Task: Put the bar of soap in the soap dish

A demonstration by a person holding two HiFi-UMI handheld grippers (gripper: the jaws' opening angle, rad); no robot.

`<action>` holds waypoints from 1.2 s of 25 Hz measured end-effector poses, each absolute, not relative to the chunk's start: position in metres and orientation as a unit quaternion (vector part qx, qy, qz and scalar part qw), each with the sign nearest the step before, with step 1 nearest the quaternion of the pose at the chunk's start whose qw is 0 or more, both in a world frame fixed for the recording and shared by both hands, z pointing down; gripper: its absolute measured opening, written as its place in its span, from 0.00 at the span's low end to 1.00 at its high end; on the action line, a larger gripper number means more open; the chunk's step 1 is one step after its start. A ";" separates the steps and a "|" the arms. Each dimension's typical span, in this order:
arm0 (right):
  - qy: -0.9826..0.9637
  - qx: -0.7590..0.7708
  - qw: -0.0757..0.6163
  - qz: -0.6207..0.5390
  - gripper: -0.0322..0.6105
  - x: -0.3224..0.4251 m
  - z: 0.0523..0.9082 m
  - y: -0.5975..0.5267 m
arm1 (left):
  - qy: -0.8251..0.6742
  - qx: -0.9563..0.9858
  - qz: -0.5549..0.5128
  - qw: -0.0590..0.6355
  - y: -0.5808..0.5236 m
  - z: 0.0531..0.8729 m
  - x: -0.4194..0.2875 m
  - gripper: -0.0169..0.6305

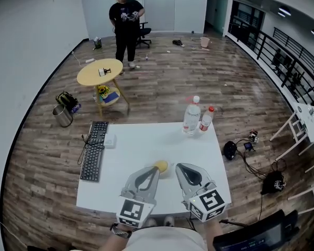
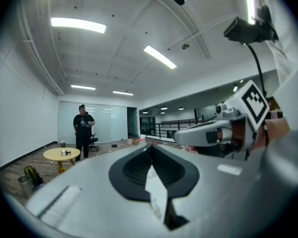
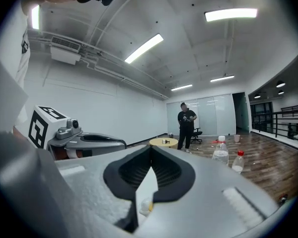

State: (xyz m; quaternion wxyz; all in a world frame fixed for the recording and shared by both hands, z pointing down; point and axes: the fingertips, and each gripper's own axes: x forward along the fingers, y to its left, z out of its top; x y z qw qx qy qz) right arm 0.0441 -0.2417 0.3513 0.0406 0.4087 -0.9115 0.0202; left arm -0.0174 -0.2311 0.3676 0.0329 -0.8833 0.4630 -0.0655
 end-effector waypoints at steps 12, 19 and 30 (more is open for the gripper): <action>-0.909 0.413 0.057 0.024 0.05 0.023 0.356 -0.253 | 0.459 -0.884 -0.078 0.049 -0.238 0.366 -0.033 0.04; -0.907 0.416 0.059 0.027 0.05 0.021 0.354 -0.237 | 0.438 -0.895 -0.077 0.044 -0.228 0.369 -0.032 0.04; -0.897 0.432 0.080 0.056 0.05 0.012 0.370 -0.209 | 0.402 -0.912 -0.076 0.029 -0.192 0.384 -0.034 0.04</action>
